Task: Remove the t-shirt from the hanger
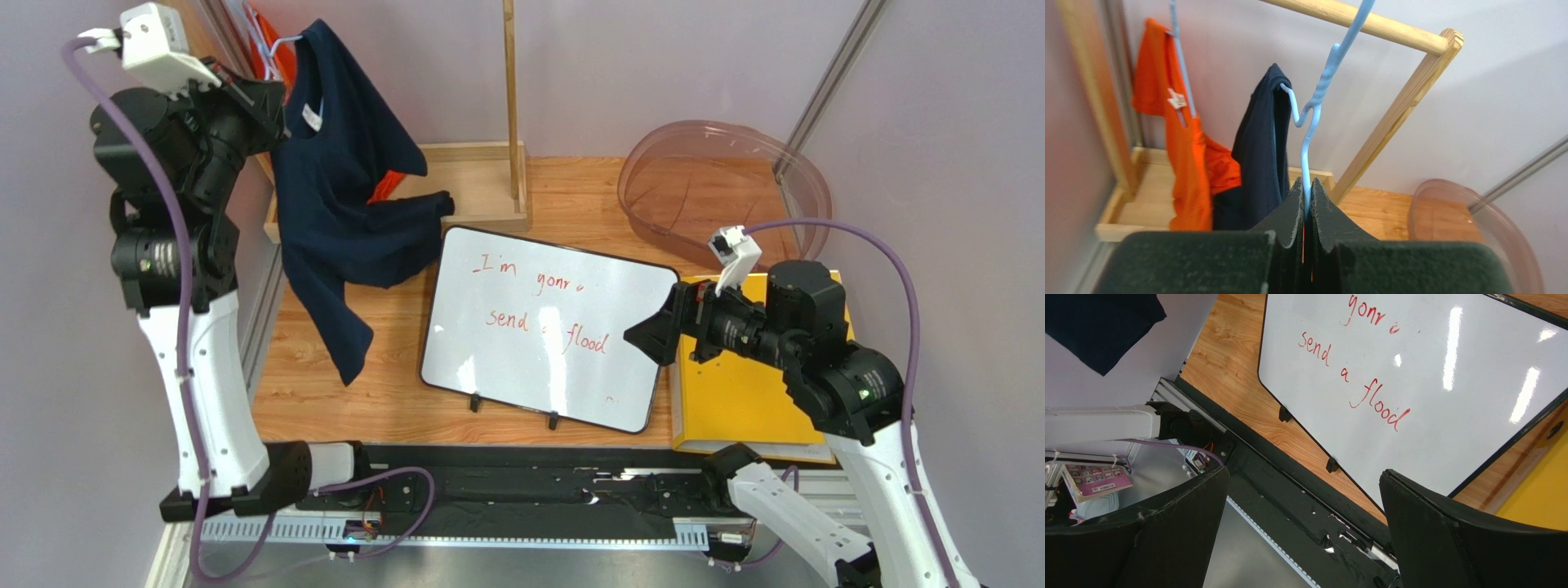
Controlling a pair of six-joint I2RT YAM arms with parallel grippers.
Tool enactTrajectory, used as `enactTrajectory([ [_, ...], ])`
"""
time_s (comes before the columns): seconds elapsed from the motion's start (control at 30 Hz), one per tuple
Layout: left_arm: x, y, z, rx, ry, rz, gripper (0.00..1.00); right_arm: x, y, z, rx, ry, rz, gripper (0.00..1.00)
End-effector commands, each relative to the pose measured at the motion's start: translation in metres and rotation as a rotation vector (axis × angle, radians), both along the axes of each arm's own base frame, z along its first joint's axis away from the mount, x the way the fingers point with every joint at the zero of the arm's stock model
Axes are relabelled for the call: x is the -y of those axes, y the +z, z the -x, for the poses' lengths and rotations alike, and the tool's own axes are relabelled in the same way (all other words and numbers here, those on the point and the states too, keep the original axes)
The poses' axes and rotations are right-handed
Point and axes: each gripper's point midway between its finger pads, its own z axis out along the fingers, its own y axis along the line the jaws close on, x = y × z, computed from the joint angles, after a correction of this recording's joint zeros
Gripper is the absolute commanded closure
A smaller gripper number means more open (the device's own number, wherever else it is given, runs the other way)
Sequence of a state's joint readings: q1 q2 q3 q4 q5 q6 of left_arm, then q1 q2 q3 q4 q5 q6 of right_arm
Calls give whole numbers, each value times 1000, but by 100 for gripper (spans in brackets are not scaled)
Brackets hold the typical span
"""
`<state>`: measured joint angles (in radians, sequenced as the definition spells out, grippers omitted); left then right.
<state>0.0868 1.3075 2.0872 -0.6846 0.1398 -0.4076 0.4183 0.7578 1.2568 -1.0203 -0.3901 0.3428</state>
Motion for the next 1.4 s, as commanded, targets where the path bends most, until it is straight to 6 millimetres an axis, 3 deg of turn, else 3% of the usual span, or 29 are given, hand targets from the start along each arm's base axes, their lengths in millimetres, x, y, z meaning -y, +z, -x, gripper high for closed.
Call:
enactTrajectory([
  [0.0,-19,33,60,102,125,-109,100,-14,23,-7,67,51,-65,0],
  [0.03,-19,38,72,123,134,-121,100,-16,25,-11,77,49,-74,0],
  [0.17,-18,43,86,148,136,-148,100,-22,29,-20,94,43,-116,0],
  [0.4,3,14,53,43,-9,-150,100,-47,52,-50,122,59,-227,0],
  [0.43,4,11,51,34,-17,-153,100,-54,54,-61,126,62,-235,0],
  [0.5,7,6,46,25,-41,-170,100,-67,65,-65,138,93,-248,0],
  [0.53,9,5,44,25,-58,-177,100,-75,60,-77,119,90,-232,0],
  [0.63,31,-2,30,21,-197,-208,100,-94,77,-86,160,115,-224,0],
  [0.67,43,-3,30,24,-274,-214,100,-102,71,-97,141,112,-207,0],
  [0.7,47,-10,22,4,-309,-212,100,-106,82,-101,170,113,-215,0],
  [0.77,57,-15,17,-6,-380,-213,100,-116,81,-121,174,94,-204,0],
  [0.8,58,-22,9,-32,-396,-207,100,-121,83,-126,187,96,-197,1],
  [0.83,61,-24,7,-34,-418,-208,100,-124,97,-134,225,86,-206,2],
  [0.9,66,-30,0,-42,-478,-199,100,-141,92,-151,243,97,-183,3],
  [0.93,67,-33,-2,-47,-494,-192,100,-145,111,-159,314,92,-187,4],
  [1.03,78,-40,-5,-58,-615,-153,100,-170,113,-183,374,111,-158,5],
  [1.07,82,-44,-4,-68,-653,-144,100,-175,135,-187,422,113,-182,5],
  [1.1,84,-45,-5,-68,-665,-135,100,-188,129,-197,413,121,-178,6],
  [1.13,84,-55,-9,-89,-678,-117,100,-195,136,-202,439,127,-199,8],
  [1.17,87,-57,-8,-85,-701,-112,100,-200,156,-204,479,124,-237,9],
  [1.2,88,-55,-8,-75,-707,-101,100,-208,162,-206,502,133,-256,10],
  [1.27,90,-64,-10,-96,-724,-81,100,-231,157,-221,508,153,-261,15],
  [1.3,90,-66,-10,-101,-724,-77,100,-236,175,-219,535,158,-294,16],
  [1.37,91,-73,-11,-117,-731,-68,100,-252,167,-228,517,170,-309,19],
])
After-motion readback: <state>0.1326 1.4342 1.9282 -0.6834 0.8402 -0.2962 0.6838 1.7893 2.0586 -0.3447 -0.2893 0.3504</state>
